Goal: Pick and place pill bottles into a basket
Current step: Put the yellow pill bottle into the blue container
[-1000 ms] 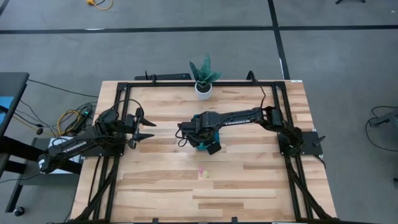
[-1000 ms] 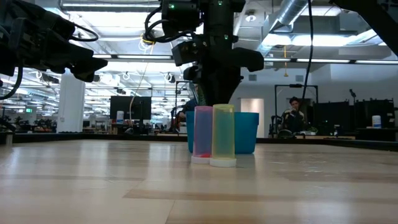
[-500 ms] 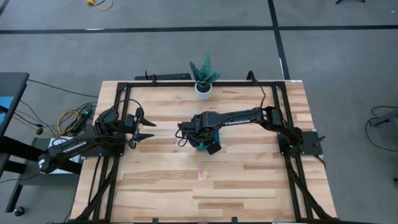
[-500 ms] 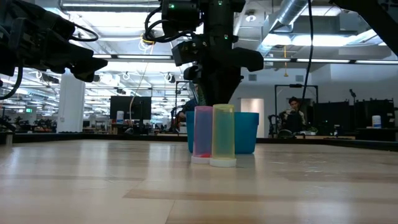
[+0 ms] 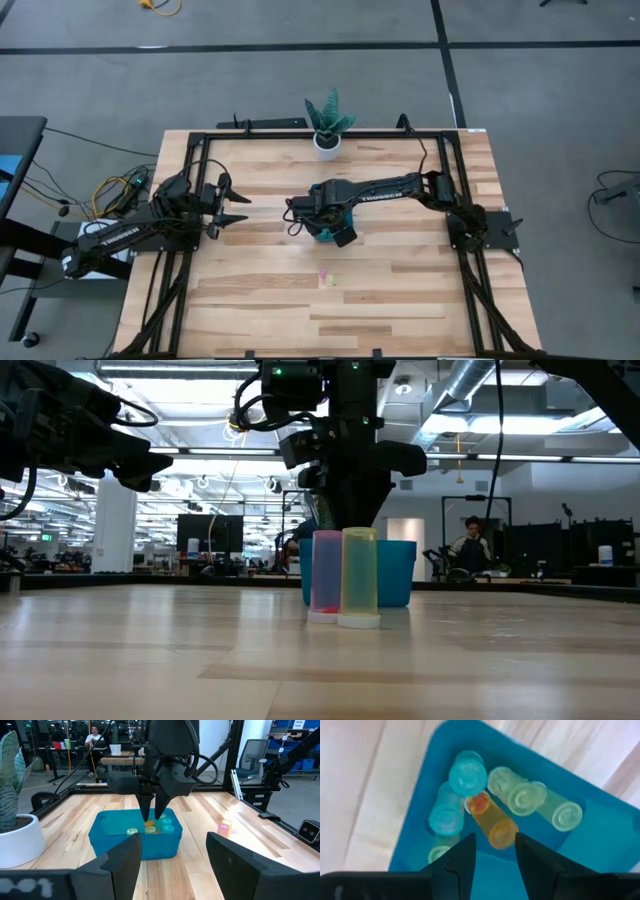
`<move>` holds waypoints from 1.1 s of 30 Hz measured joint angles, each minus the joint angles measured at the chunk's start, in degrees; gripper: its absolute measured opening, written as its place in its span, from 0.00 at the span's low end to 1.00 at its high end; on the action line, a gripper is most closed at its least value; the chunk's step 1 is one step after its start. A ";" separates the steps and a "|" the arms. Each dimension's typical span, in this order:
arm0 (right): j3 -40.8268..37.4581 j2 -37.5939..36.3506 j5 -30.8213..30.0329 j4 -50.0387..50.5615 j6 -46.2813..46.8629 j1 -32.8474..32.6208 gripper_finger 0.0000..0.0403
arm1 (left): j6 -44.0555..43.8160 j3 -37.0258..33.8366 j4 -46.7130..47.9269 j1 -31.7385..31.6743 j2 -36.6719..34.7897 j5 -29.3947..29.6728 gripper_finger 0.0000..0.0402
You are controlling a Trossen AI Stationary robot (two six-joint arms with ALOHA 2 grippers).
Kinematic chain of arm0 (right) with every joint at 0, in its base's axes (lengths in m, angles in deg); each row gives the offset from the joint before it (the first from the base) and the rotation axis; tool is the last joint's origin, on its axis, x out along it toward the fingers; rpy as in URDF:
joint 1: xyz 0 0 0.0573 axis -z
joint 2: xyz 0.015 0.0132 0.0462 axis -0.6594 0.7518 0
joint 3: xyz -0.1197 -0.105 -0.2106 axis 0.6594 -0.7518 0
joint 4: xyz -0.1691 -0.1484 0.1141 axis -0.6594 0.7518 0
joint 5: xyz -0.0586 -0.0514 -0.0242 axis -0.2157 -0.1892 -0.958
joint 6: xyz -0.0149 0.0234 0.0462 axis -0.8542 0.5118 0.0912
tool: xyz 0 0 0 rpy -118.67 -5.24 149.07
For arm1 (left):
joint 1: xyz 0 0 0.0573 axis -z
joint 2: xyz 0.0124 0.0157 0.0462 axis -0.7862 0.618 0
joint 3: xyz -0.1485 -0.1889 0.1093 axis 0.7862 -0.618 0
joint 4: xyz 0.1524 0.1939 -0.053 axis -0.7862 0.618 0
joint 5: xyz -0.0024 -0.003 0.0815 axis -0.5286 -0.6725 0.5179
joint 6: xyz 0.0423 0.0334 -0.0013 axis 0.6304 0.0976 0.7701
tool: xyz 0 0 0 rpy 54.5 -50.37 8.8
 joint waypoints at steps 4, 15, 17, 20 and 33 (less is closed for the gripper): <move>0.00 -0.02 -2.20 0.89 0.02 0.00 0.32 | 0.00 0.00 0.00 -0.01 -0.01 0.00 0.53; 0.04 -3.48 -8.03 5.89 5.52 -3.54 0.32 | 0.00 0.00 0.00 0.00 -0.01 0.01 0.53; 0.05 -4.24 -8.46 6.27 9.26 -4.82 0.32 | 0.00 0.00 -0.05 -0.02 -0.01 -0.01 0.53; 0.19 -5.61 -7.41 7.43 16.35 -7.38 0.32 | 0.00 0.00 -0.02 -0.01 0.01 -0.01 0.53; 0.10 -3.65 6.46 1.50 37.75 -14.64 0.36 | 0.00 0.00 -0.04 -0.02 0.01 -0.03 0.53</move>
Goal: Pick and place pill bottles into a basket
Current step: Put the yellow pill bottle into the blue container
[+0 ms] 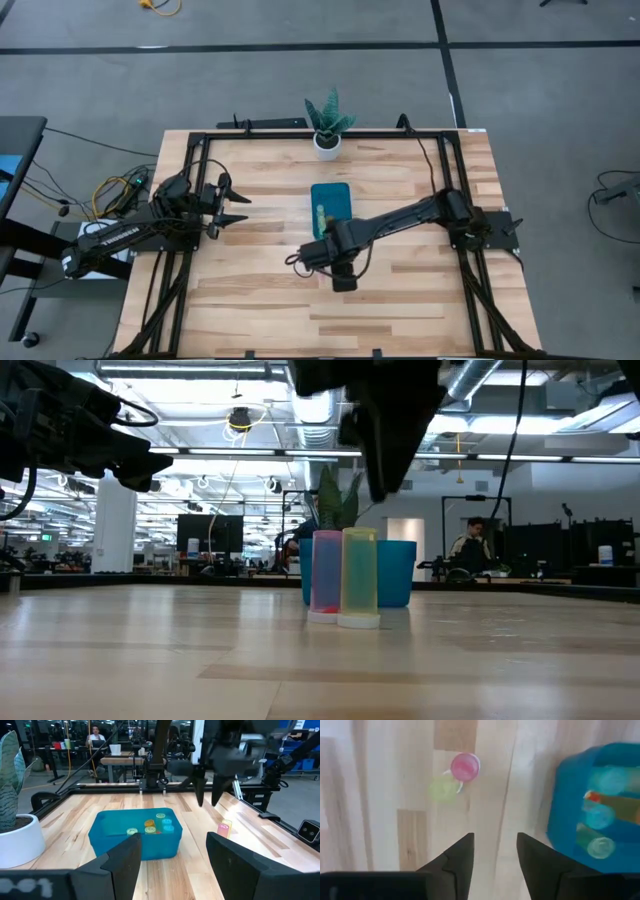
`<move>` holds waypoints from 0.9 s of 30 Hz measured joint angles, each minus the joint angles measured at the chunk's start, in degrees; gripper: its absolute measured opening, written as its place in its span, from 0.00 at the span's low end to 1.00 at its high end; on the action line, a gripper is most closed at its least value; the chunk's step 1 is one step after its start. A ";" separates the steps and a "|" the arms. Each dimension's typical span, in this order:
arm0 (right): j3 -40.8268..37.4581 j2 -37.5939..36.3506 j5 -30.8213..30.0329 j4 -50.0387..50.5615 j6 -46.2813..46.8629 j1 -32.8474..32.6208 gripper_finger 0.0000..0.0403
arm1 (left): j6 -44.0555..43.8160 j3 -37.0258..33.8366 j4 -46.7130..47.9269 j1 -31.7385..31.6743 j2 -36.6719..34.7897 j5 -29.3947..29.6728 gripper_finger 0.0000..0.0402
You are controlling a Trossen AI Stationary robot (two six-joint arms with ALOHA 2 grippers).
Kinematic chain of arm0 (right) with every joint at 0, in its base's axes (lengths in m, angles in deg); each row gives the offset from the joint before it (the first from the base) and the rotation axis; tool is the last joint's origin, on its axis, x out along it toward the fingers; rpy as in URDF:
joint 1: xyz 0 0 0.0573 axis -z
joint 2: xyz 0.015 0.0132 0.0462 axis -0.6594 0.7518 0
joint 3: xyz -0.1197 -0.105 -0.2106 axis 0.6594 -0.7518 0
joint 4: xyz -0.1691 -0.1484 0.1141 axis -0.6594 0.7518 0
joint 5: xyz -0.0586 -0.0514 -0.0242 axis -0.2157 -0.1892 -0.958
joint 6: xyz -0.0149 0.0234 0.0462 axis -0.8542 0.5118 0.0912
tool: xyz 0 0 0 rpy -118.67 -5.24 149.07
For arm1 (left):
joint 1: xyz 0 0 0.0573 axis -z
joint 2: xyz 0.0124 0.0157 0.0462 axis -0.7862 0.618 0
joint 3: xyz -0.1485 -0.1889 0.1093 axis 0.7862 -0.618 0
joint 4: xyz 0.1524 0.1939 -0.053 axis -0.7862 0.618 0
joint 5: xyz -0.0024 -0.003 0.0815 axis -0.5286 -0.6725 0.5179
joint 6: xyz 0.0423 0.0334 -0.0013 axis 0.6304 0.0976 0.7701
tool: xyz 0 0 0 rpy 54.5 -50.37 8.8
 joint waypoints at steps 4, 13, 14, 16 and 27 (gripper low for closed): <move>0.00 1.82 1.98 -1.80 4.15 -0.12 0.41 | 0.00 0.00 -0.02 -0.01 0.00 0.01 0.53; 0.09 4.43 7.55 -5.64 9.37 -0.95 0.53 | 0.00 0.00 -0.07 -0.01 -0.02 0.02 0.53; -0.05 4.63 8.05 -5.08 9.42 -1.14 0.54 | 0.00 0.00 -0.05 -0.01 -0.02 -0.01 0.53; -0.19 4.81 8.54 -5.34 10.26 -1.52 0.56 | 0.00 0.00 0.00 -0.01 0.02 0.02 0.53; -0.08 4.66 5.28 -8.14 12.36 -2.29 0.56 | 0.00 0.00 0.00 -0.01 -0.02 0.02 0.53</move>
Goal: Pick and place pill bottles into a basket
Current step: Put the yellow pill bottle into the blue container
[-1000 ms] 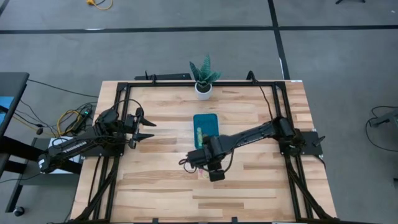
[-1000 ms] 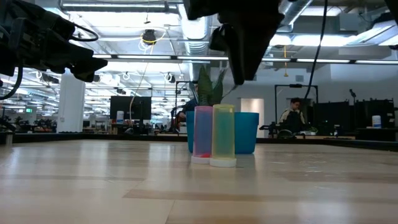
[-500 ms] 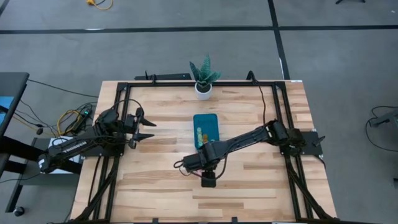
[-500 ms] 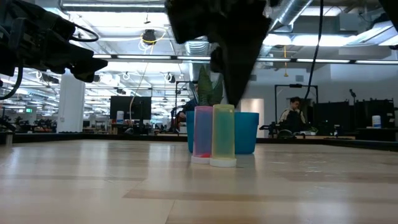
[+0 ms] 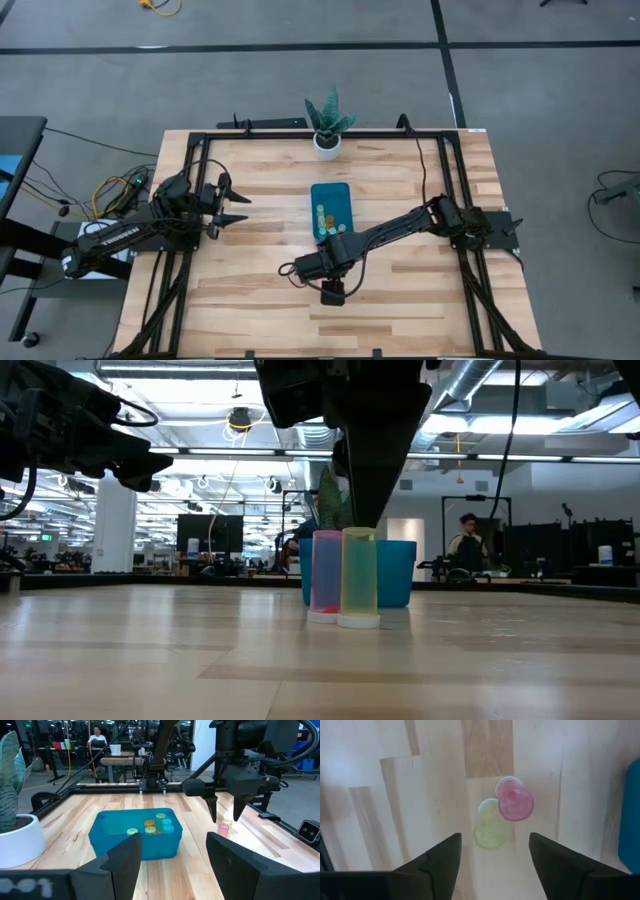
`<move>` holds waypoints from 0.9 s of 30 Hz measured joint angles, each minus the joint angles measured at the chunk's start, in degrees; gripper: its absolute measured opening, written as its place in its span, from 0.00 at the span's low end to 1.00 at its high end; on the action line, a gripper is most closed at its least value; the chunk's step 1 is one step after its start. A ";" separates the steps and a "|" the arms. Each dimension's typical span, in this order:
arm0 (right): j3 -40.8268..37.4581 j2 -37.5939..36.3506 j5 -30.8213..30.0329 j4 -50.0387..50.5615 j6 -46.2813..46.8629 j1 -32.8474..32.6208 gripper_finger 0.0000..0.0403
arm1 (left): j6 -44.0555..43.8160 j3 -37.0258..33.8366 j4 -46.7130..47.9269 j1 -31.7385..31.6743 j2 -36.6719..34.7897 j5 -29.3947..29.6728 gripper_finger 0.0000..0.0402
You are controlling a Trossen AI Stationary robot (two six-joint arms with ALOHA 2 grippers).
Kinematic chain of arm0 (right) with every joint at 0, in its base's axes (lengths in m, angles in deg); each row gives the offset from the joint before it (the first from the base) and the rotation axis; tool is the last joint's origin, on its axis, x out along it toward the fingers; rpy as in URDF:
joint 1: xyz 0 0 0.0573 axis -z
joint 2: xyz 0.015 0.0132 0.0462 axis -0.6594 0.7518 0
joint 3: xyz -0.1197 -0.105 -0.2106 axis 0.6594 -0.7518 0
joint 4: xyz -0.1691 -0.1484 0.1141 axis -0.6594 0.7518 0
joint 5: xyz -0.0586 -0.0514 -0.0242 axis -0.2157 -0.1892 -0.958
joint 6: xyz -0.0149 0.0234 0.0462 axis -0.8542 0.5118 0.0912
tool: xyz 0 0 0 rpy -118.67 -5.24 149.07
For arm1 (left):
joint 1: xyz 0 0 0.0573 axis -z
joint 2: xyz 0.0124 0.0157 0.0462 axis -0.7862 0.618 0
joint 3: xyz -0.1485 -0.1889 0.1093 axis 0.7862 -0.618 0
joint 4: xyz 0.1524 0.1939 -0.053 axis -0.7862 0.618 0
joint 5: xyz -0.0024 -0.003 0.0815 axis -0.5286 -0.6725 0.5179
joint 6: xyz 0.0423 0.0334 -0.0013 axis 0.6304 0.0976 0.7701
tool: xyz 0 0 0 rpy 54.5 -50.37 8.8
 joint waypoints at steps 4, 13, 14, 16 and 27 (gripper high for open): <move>0.00 0.00 -1.21 0.08 -0.04 -0.07 0.56 | 0.00 0.00 0.02 0.02 0.00 0.00 0.53; -0.07 2.78 -1.74 -1.48 -1.56 -0.15 0.55 | 0.00 0.00 0.02 0.00 0.00 0.00 0.53; -0.07 2.78 -1.75 -1.57 -1.70 -0.15 0.55 | 0.00 0.00 0.02 0.02 0.00 0.02 0.53; -0.07 2.78 -1.81 -2.42 -1.71 -0.15 0.55 | 0.00 0.00 0.02 0.00 0.00 0.01 0.53; -0.04 2.80 -1.90 -2.08 -1.08 -0.07 0.55 | 0.00 0.00 0.02 0.00 0.00 0.00 0.53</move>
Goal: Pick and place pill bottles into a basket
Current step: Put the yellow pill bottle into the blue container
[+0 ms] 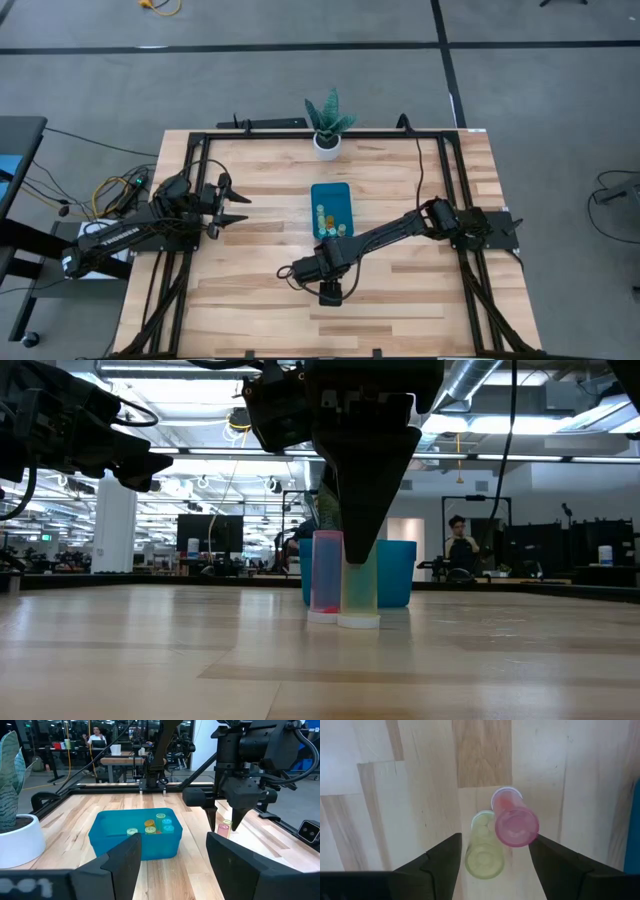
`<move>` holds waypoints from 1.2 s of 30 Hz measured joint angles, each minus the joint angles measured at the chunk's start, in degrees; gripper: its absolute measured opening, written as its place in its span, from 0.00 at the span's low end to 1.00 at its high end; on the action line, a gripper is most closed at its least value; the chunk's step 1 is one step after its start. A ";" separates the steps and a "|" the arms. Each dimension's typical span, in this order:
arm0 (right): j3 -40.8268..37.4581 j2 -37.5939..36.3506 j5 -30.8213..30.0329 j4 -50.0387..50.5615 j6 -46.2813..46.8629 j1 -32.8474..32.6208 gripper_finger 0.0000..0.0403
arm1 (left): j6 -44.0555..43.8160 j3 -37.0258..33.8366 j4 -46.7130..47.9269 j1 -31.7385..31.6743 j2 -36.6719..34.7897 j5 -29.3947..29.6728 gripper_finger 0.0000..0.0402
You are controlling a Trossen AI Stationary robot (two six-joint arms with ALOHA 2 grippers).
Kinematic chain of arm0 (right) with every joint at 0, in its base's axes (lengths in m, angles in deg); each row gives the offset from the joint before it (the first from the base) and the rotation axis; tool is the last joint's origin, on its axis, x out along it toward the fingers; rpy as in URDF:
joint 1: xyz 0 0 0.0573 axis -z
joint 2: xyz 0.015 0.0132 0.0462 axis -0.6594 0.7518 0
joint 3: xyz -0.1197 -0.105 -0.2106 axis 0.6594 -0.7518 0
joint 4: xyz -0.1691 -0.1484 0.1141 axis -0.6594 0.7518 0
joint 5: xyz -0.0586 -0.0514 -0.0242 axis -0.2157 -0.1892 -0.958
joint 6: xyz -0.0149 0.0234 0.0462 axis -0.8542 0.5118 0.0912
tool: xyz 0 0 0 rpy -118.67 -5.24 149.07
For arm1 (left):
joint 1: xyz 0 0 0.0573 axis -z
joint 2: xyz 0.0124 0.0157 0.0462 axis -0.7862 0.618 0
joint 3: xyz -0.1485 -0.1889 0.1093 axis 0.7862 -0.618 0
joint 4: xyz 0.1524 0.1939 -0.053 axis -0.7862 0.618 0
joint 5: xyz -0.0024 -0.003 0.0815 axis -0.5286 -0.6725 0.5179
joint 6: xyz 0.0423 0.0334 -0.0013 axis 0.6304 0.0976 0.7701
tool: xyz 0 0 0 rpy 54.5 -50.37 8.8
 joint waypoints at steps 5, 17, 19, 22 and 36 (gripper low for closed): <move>0.00 0.00 -0.02 0.16 0.02 0.00 0.55 | 0.00 0.00 0.02 0.00 0.00 0.01 0.53; 0.02 0.00 0.00 0.77 0.04 0.00 0.29 | 0.00 0.00 0.02 0.02 0.00 0.02 0.53; 0.04 0.00 0.00 1.22 0.04 0.00 0.26 | 0.00 0.00 0.02 0.00 0.00 0.02 0.53; 0.07 0.00 0.00 1.74 0.04 0.00 0.24 | 0.00 0.00 0.02 0.00 0.00 0.00 0.53; 0.07 -5.51 -2.50 9.44 -0.09 1.13 0.25 | 0.00 0.00 -0.01 0.00 0.00 0.01 0.53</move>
